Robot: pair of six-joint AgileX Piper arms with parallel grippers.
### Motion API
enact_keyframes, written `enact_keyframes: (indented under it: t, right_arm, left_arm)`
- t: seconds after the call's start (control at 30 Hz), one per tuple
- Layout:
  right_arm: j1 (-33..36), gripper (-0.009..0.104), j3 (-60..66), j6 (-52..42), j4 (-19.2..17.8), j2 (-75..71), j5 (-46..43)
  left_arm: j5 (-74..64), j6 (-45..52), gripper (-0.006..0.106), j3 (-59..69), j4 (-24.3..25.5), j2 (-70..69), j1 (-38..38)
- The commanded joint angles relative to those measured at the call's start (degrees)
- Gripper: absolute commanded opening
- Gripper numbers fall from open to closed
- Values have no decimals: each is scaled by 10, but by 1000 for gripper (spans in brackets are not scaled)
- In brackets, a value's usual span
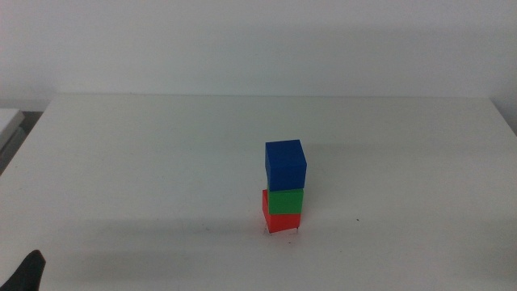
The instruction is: Stack red cubes first, then green, then blue cubes in a specific spot.
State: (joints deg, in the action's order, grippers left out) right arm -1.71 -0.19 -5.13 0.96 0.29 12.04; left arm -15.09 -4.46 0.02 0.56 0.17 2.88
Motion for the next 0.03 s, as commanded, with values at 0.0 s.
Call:
enact_keyframes:
  t: [0.0]
  right_arm:
    - [-3, 93, 2, -7, -6, -3, -1]
  left_arm:
    - [8, 1, 94, 0, 0, -2, 0]
